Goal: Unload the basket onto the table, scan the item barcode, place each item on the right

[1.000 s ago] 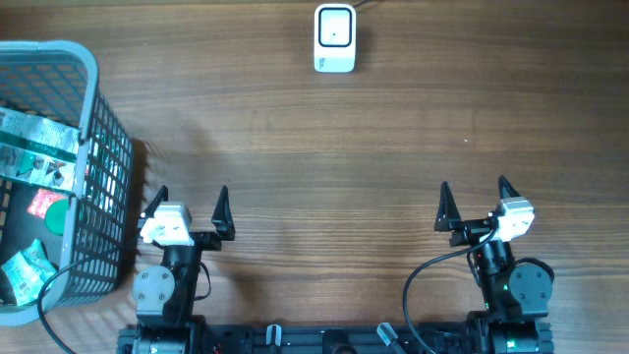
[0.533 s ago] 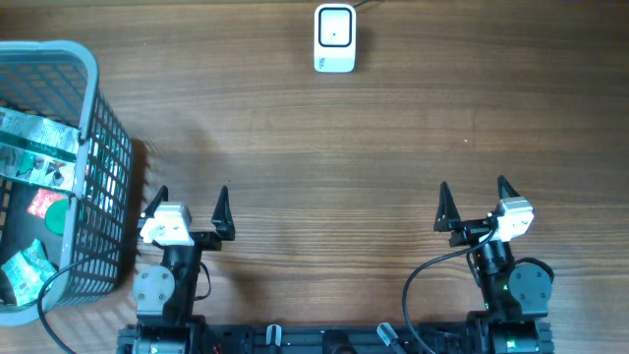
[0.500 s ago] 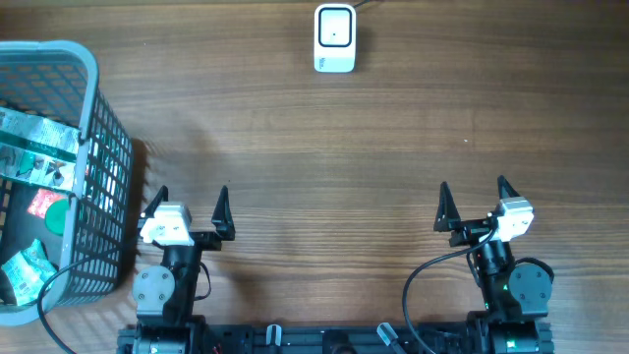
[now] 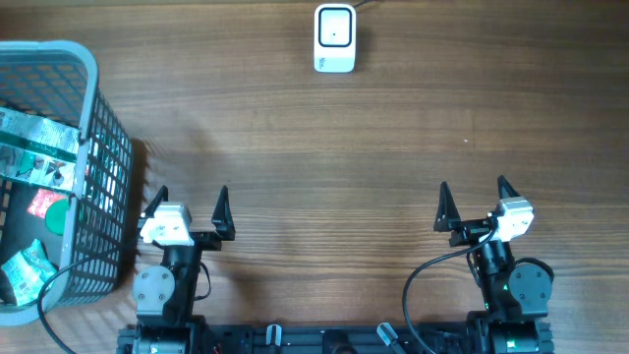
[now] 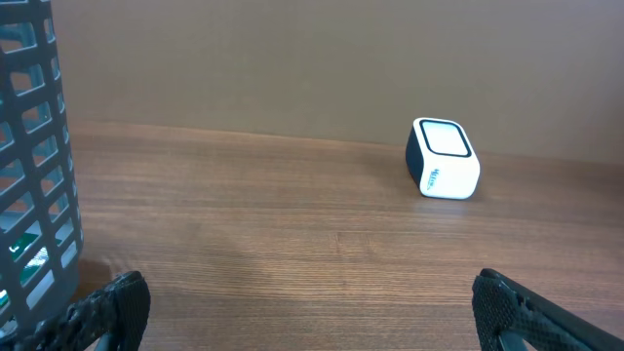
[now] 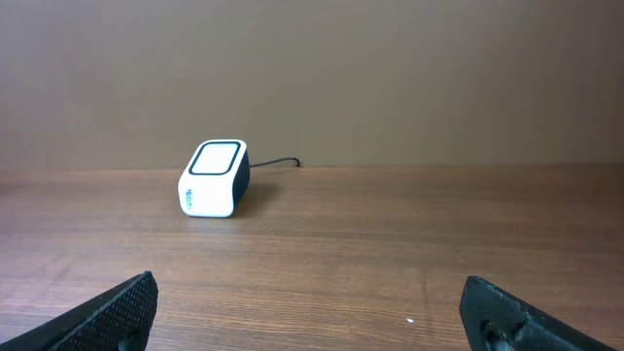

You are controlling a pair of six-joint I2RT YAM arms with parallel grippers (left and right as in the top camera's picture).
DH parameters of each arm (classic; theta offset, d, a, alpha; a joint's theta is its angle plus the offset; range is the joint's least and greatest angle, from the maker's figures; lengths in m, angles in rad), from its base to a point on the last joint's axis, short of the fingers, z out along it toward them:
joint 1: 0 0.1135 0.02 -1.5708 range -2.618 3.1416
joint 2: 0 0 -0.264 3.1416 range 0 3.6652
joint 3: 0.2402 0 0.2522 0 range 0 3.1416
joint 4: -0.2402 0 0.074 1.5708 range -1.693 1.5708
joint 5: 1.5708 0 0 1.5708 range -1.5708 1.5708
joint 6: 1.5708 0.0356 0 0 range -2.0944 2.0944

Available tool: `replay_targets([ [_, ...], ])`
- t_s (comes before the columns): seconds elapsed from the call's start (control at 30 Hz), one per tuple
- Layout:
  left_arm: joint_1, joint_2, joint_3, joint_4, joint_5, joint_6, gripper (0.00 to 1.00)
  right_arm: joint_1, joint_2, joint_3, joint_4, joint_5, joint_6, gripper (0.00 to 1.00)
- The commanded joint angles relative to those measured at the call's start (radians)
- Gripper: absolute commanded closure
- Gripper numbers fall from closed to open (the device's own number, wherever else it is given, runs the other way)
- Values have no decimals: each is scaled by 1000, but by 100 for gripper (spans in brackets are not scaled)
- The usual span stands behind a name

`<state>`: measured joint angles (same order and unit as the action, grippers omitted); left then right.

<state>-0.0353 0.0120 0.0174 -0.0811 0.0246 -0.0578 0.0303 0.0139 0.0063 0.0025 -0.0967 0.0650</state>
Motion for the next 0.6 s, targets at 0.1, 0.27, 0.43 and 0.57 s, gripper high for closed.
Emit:
replay_targets([
  [0.1,6,-5,-12,6,2,-6,0,6,4,-1,3,-5,-12,0],
  [0.27,6,-5,-12,6,1,-6,0,6,4,-1,3,-5,-12,0],
  [0.43,6,-5,-12,7,13,-7,0,6,4,-1,3,-5,-12,0],
  [0.57,6,-5,-11,18,69,-8,0,6,4,-1,3,-5,-12,0],
])
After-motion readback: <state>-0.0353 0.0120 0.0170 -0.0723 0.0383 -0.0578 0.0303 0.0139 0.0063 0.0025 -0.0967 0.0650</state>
